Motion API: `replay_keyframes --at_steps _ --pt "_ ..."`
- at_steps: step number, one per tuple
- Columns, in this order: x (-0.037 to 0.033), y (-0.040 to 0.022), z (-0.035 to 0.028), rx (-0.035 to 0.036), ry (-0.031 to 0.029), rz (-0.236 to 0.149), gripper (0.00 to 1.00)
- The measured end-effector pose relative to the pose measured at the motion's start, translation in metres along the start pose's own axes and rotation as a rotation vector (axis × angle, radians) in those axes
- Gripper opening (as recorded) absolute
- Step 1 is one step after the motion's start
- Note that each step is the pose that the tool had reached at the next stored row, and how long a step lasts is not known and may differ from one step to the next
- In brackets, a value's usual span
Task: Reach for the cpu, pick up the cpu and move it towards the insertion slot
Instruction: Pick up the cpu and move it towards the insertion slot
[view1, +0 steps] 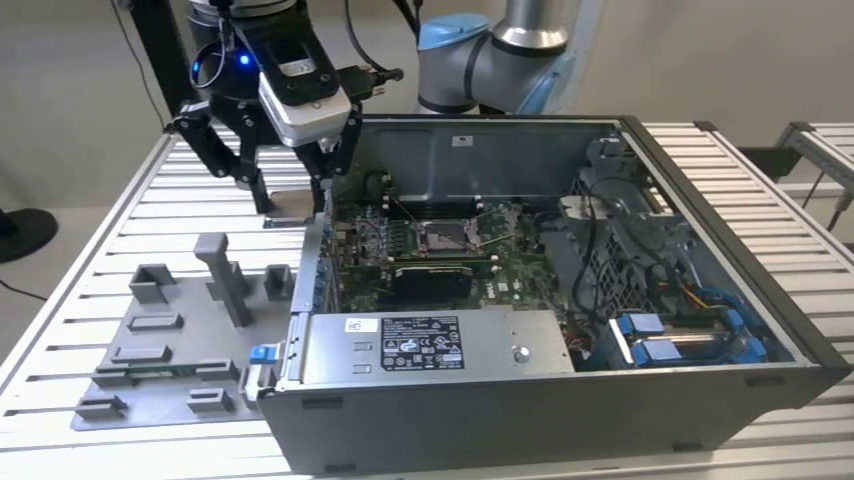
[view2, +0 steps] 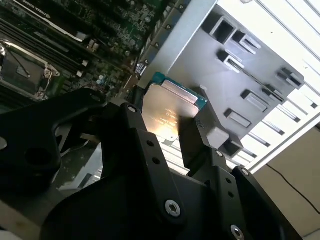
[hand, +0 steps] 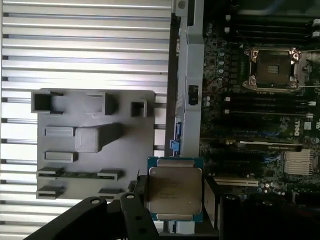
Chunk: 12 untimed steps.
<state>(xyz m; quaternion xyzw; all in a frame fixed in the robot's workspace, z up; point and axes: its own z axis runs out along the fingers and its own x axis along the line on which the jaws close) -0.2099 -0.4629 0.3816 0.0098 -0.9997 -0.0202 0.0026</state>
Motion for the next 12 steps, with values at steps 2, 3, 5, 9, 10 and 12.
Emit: replay_keyframes --at_steps 2,3,5,9,10,12 --pt "-0.0034 -0.0001 0.0 0.0 0.0 0.0 0.0" --pt "-0.0053 -0.0001 0.0 0.0 0.0 0.0 0.0" --pt "-0.0088 -0.0002 0.0 0.0 0.0 0.0 0.0" --pt "-0.0155 -0.0003 0.0 -0.0001 -0.0001 0.0 0.0" --pt "-0.017 -0.0003 -0.0001 0.0 0.0 0.0 0.0" --pt "-0.0204 -0.0004 -0.0001 0.0 0.0 0.0 0.0"
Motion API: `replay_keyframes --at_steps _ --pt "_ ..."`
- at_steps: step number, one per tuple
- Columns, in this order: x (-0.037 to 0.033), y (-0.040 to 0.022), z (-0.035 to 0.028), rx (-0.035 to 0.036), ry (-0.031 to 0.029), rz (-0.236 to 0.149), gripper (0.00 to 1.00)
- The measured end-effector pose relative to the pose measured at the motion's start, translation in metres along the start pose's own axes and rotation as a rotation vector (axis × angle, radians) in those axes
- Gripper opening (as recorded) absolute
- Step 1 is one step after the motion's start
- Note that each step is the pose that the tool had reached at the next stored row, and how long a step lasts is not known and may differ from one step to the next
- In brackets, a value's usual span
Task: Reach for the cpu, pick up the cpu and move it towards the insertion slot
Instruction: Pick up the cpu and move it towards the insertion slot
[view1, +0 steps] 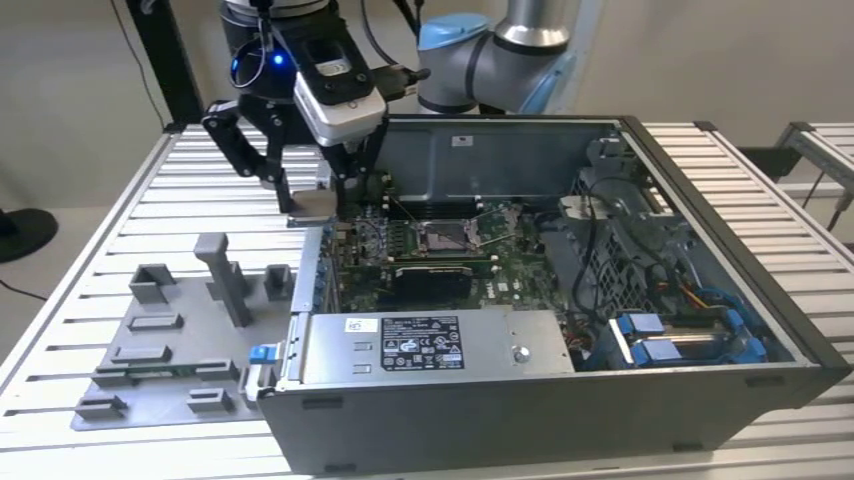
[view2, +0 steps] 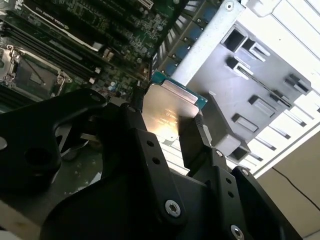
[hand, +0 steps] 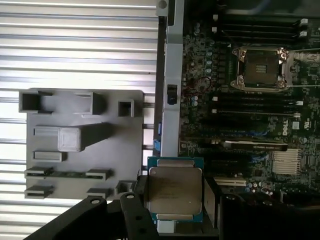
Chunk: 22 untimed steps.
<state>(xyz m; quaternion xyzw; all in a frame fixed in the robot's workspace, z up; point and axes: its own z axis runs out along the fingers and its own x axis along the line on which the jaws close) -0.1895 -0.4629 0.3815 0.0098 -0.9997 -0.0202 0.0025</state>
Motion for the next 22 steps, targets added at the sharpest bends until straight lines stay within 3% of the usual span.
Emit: replay_keyframes --at_steps 22 --pt "-0.0407 -0.0008 -0.0002 0.0 0.0 0.0 0.0"
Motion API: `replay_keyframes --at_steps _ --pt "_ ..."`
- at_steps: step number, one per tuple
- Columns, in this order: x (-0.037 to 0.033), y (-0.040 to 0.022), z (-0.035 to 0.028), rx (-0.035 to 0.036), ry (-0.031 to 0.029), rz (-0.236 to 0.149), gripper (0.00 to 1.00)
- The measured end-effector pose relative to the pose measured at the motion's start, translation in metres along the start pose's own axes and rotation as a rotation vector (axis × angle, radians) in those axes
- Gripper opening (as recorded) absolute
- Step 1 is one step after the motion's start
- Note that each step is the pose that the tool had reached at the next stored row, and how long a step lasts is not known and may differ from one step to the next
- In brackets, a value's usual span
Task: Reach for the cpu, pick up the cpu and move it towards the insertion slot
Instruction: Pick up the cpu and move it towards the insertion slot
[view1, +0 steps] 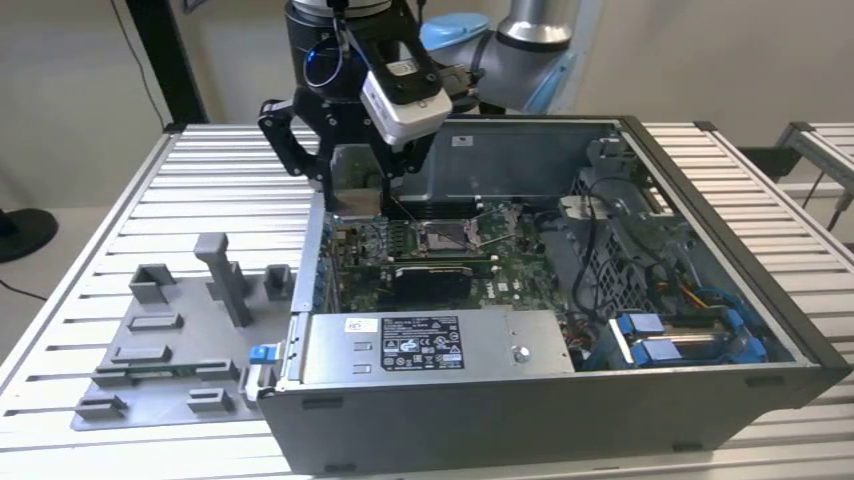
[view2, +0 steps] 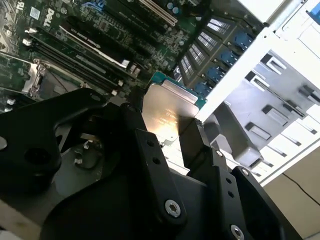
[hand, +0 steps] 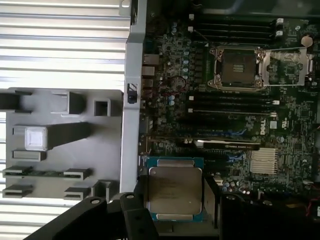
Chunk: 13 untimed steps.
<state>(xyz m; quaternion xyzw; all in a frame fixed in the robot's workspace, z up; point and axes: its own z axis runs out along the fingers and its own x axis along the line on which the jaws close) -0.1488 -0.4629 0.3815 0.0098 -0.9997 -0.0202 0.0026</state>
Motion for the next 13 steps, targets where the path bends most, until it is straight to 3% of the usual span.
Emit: replay_keyframes --at_steps 13 --pt "-0.0259 -0.0005 0.0 0.0 0.0 0.0 0.0"
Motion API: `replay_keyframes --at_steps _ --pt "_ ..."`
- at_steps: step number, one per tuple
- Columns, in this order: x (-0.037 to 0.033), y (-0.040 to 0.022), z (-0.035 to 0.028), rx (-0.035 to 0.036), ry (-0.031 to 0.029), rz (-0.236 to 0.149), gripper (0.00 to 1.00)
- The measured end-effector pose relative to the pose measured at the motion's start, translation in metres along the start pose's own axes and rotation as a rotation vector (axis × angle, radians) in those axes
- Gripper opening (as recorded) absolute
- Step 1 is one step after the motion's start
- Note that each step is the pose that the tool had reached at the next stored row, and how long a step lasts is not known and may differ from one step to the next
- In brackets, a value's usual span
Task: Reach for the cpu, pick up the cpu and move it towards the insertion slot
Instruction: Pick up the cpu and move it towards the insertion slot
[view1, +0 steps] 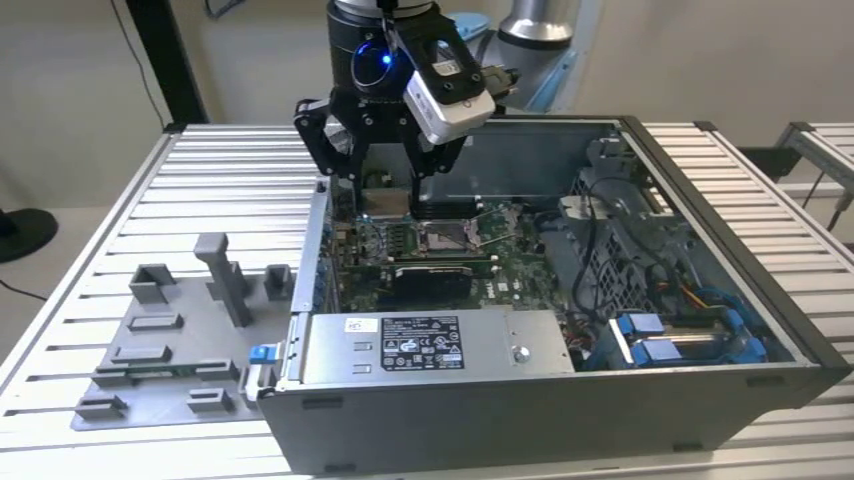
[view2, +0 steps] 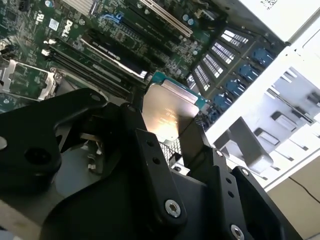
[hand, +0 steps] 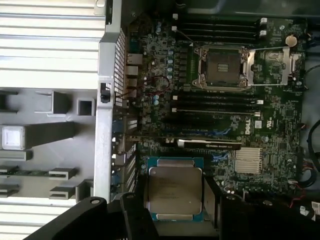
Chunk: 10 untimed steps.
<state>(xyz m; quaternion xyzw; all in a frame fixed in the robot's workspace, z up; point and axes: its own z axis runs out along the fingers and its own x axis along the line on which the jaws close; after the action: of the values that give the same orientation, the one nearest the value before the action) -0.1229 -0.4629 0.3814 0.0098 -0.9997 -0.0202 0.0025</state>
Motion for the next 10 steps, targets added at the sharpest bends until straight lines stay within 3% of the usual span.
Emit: replay_keyframes --at_steps 10 --pt "-0.0175 -0.0004 0.0 0.0 0.0 0.0 0.0"
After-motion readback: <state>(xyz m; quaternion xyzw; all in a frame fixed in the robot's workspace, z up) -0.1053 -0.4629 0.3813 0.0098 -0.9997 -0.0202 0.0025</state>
